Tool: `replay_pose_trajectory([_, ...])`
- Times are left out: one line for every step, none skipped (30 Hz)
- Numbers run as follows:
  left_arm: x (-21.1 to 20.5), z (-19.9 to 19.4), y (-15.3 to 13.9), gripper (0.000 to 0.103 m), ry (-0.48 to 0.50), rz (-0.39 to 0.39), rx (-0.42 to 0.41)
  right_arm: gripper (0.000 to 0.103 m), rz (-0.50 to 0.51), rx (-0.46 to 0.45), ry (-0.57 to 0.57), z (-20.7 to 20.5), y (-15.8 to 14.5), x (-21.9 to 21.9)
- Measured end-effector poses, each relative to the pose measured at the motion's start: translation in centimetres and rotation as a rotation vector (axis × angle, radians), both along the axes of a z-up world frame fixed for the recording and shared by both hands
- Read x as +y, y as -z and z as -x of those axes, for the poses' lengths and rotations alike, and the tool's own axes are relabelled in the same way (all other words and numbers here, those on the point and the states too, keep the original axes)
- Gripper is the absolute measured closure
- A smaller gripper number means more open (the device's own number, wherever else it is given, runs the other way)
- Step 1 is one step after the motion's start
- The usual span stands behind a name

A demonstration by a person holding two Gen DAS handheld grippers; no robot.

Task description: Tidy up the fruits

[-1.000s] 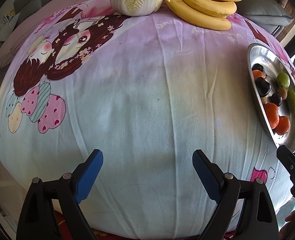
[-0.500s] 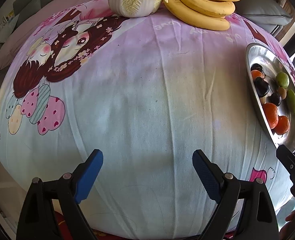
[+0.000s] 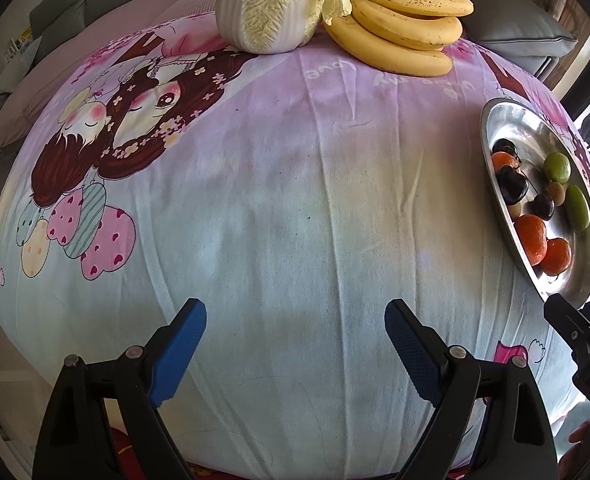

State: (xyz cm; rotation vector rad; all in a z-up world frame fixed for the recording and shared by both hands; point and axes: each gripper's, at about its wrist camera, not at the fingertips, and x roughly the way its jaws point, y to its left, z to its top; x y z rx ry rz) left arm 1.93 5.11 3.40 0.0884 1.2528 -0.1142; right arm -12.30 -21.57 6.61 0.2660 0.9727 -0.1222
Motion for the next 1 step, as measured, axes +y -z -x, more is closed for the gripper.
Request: replay_pose_trajectory([0.03, -0.06, -0.01, 0.012, 0.001, 0.001, -0.001, 0.004, 0.0, 0.0, 0.0, -0.01, 0.01, -0.03])
